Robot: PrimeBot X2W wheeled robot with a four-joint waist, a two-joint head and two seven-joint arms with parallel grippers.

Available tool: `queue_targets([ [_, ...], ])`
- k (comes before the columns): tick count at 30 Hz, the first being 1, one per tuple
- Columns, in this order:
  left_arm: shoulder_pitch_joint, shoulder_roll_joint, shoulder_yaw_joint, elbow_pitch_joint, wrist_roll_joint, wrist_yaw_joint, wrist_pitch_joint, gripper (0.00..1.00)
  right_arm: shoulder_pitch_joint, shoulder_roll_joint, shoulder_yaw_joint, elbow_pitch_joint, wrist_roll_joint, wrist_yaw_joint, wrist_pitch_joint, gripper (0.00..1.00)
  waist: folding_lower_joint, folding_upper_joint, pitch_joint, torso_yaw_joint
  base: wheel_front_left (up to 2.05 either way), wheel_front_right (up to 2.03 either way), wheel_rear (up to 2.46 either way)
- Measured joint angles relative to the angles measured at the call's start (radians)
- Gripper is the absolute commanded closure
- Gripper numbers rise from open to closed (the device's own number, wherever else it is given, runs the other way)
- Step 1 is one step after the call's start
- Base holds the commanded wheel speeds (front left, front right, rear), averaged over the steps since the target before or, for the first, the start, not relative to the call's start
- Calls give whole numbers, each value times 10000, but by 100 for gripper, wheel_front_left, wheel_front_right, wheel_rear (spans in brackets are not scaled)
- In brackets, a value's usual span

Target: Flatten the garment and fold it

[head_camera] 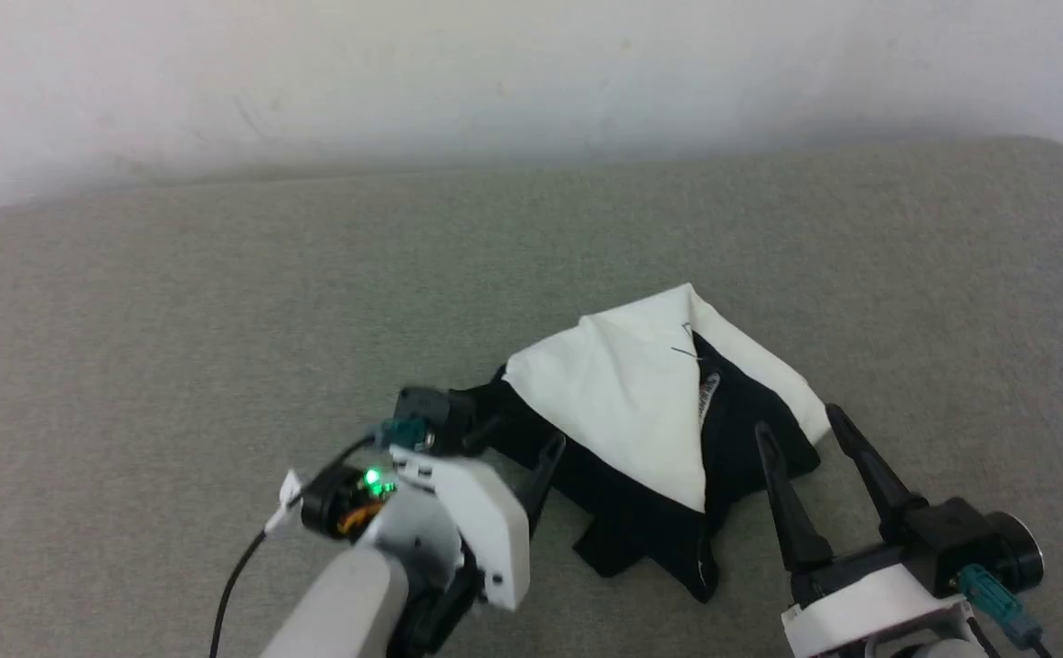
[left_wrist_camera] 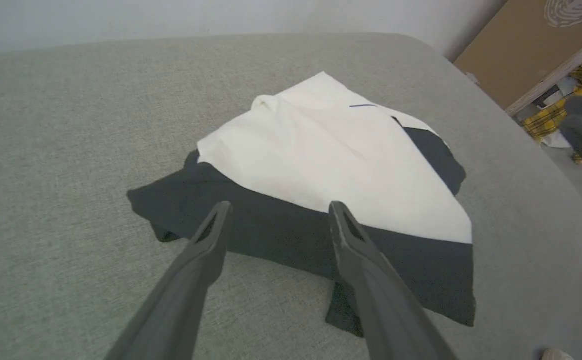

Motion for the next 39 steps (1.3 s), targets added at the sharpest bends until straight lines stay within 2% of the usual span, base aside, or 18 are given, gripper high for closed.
queue_targets([
  [5,-1478,192,-105,863,704,439,1262,0,-278,4,77,-58,82,0,-2,0,0,0,539,-438,0,0,0],
  [8,-2218,662,-303,1488,1432,616,1902,0,-360,4,102,-61,198,0,0,0,1,0,849,-695,0,0,0],
  [11,-2638,955,-453,2046,1630,548,2558,0,-435,2,142,-61,284,0,0,0,1,0,1150,-912,0,0,0],
  [13,-2698,934,-502,2224,1467,297,2844,0,-506,2,165,-63,311,0,0,0,1,0,1327,-1029,0,0,0],
  [14,-2737,934,-489,2242,1298,171,2922,27,-527,2,171,-63,330,0,0,0,0,0,1404,-1086,0,0,0],
  [15,-2803,945,-474,2234,1152,35,2991,83,-534,4,174,-56,357,0,0,0,-1,0,1468,-1136,0,0,0],
  [16,-2829,938,-443,2199,1022,-67,2986,100,-536,6,159,-48,366,0,0,0,-1,0,1523,-1177,0,0,0],
  [20,-2718,838,-355,1988,846,-71,2405,100,-541,-2,54,67,366,0,0,0,0,0,1538,-1187,0,0,0],
  [26,-2332,1081,533,959,961,828,541,100,-501,0,63,178,286,0,0,0,-1,0,1195,-942,0,0,0],
  [31,-1727,1712,1450,-328,1053,1496,-454,100,-396,4,98,288,203,0,0,0,-3,0,789,-463,0,0,0],
  [35,-754,2057,1825,-872,1068,1733,-963,100,-305,4,109,366,167,0,0,0,-3,0,534,-73,0,0,0],
  [39,466,2174,1802,-169,1099,2144,-629,100,-296,4,115,468,104,0,0,0,-3,0,361,235,0,0,0],
])
